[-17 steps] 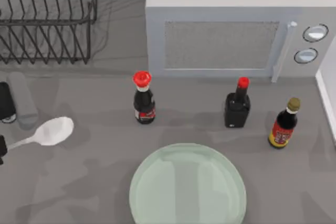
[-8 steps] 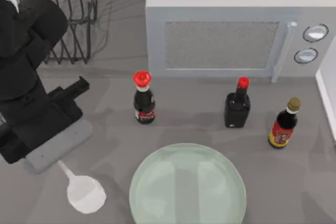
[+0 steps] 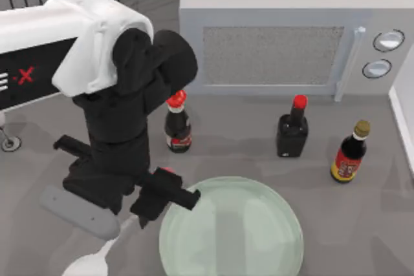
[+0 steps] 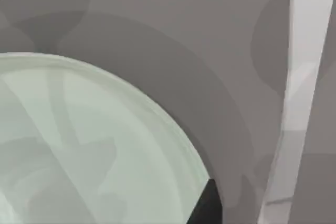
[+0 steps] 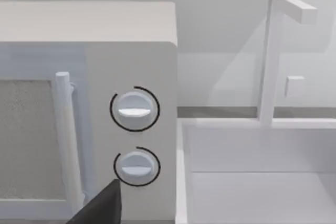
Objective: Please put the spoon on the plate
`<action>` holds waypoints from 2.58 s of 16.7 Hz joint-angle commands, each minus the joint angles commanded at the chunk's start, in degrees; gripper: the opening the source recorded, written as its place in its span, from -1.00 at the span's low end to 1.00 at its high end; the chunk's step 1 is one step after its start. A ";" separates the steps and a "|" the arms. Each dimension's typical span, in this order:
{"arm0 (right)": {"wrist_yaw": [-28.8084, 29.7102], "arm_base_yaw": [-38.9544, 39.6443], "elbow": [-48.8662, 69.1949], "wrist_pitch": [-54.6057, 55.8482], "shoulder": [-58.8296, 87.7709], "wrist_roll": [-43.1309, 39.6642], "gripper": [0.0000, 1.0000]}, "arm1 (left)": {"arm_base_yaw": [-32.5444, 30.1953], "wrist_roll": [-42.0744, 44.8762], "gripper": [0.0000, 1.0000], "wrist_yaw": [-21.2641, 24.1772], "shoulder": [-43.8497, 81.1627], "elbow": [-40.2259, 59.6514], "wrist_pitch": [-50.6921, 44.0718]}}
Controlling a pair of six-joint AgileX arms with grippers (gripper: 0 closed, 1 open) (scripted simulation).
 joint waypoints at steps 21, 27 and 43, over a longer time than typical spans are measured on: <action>0.00 0.00 0.00 0.00 0.00 0.00 1.00 | -16.37 43.73 -1.00 -5.32 13.00 10.31 10.59; 0.00 0.00 0.00 0.00 0.00 0.00 1.00 | -17.84 45.29 -1.00 -4.14 10.29 8.80 9.31; 0.00 0.00 0.00 0.00 0.00 0.00 1.00 | -19.84 45.41 -1.00 -3.48 7.93 6.90 13.51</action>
